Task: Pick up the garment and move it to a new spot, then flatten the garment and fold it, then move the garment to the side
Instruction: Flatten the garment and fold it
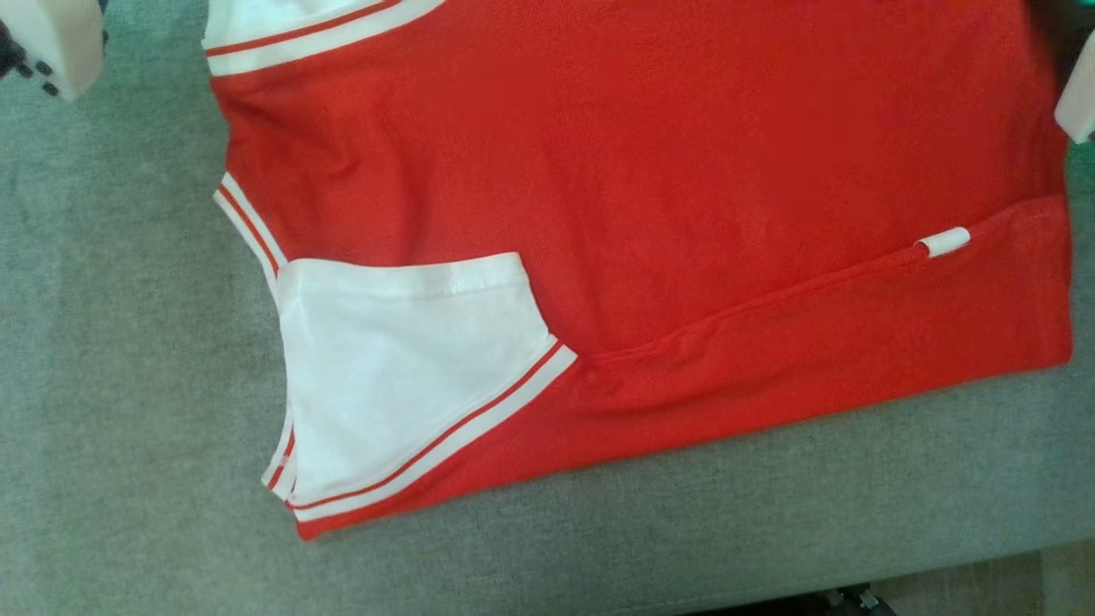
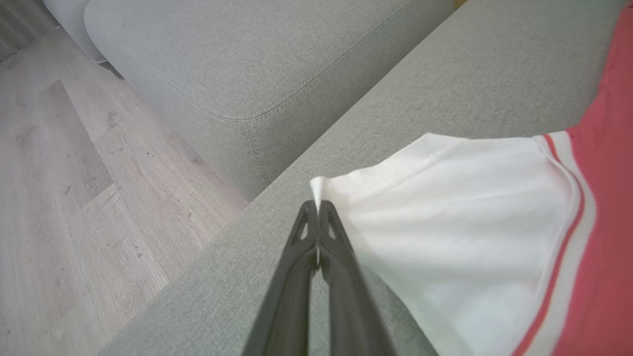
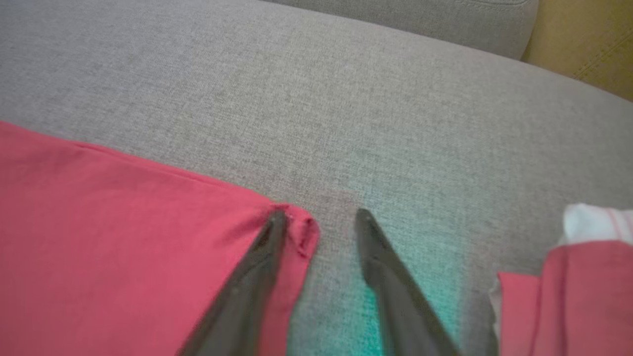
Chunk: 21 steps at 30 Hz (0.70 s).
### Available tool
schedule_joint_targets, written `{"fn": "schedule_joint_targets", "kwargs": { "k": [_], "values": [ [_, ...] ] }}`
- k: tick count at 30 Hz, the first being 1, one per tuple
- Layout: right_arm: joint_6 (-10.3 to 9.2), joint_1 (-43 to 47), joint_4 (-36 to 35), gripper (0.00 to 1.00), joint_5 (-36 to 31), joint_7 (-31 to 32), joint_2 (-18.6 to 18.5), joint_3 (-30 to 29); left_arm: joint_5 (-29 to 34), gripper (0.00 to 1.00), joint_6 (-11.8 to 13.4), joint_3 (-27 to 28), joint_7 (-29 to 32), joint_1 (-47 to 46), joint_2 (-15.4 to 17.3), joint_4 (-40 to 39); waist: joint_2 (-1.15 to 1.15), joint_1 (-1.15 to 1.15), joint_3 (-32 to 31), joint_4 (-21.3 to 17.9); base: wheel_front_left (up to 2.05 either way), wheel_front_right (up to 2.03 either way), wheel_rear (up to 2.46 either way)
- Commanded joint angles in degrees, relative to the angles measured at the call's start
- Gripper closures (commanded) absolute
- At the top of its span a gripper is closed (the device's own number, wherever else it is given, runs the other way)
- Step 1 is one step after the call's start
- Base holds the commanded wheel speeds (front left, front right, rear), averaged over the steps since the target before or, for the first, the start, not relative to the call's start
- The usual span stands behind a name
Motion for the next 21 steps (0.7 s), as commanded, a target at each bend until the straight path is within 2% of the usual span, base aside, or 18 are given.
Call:
{"fn": "schedule_joint_targets", "kwargs": {
  "k": [1,3,4,5,6,7,10,14,21],
  "values": [
    [-0.04,3.5,-1.0,0.00,0.5,1.1,-1.2,1.6,0.0,1.00,0.1,2.8,-0.5,-1.4,1.9,-0.4,0.00,0.00,0.0,0.1,0.00,0.00,0.00],
    [-0.04,3.5,-1.1,0.00,0.9,1.6,-1.3,1.9,-0.1,1.00,0.1,2.8,-0.6,-1.4,1.8,-0.6,0.00,0.00,-0.1,0.3,0.00,0.00,0.00],
    [-0.04,3.4,-1.2,0.07,1.2,2.0,-1.4,2.1,-0.1,1.00,0.1,2.8,-0.6,-1.5,1.8,-0.7,0.00,0.00,-0.1,0.4,0.00,0.00,0.00],
    [-0.04,3.4,-1.3,0.31,1.5,2.3,-1.5,2.3,-0.1,1.00,0.1,2.8,-0.7,-1.5,1.8,-0.8,0.00,0.00,-0.1,0.5,0.00,0.00,0.00],
    [-0.04,3.4,-1.4,0.71,1.8,2.8,-1.6,2.5,-0.1,1.00,0.1,2.8,-0.8,-1.6,1.7,-0.9,0.00,0.00,0.0,0.6,0.00,0.00,0.00],
    [-0.04,3.3,-1.7,1.00,2.3,3.4,-1.6,2.8,-0.2,1.00,0.1,2.8,-0.9,-1.6,1.7,-0.9,0.00,0.00,0.0,0.7,0.00,0.00,0.00],
    [-0.04,2.8,-3.0,1.00,2.8,2.9,-2.4,3.3,0.2,1.00,0.1,2.8,-1.4,-1.6,1.6,-0.9,0.00,0.00,-0.1,0.9,0.00,0.00,0.00],
    [-0.04,1.6,-3.3,1.00,1.4,-1.1,-3.2,2.9,1.9,1.00,0.1,2.8,-4.1,-2.1,1.6,-0.1,0.00,0.00,-0.7,1.2,0.00,0.00,0.00],
    [-0.04,-1.2,0.7,1.00,-1.7,-12.7,-2.9,-2.0,6.1,1.00,0.1,3.6,-15.7,-5.3,-0.3,5.5,0.00,0.00,-2.7,1.6,0.00,0.00,0.00]
  ]
}}
